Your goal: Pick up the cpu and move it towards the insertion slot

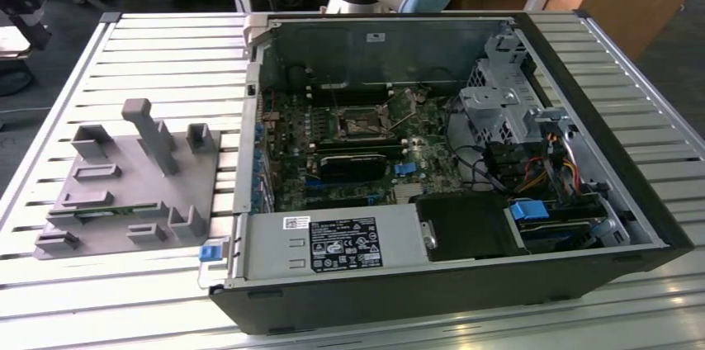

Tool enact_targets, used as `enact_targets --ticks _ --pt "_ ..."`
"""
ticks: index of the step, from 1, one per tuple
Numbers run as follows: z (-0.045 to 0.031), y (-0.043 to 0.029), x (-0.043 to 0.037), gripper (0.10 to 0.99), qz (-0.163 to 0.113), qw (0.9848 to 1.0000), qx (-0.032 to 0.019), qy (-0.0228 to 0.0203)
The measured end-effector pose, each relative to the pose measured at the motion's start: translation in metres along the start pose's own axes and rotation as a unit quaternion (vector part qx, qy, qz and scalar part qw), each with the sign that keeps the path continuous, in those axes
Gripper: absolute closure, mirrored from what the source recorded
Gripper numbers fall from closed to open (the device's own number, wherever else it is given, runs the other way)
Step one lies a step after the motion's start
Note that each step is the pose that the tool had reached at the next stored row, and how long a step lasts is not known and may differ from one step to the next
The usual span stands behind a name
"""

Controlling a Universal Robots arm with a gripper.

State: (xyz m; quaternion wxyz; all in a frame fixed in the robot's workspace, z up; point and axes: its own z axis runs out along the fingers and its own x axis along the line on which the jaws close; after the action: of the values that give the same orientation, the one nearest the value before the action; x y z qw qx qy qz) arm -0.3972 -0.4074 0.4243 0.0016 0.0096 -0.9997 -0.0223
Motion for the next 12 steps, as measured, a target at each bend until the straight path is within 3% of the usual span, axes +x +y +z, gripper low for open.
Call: enact_targets --ticks 12 --pt "0.0000 -0.0002 -0.0088 0.545 0.000 1.0000 0.0000 0.0000"
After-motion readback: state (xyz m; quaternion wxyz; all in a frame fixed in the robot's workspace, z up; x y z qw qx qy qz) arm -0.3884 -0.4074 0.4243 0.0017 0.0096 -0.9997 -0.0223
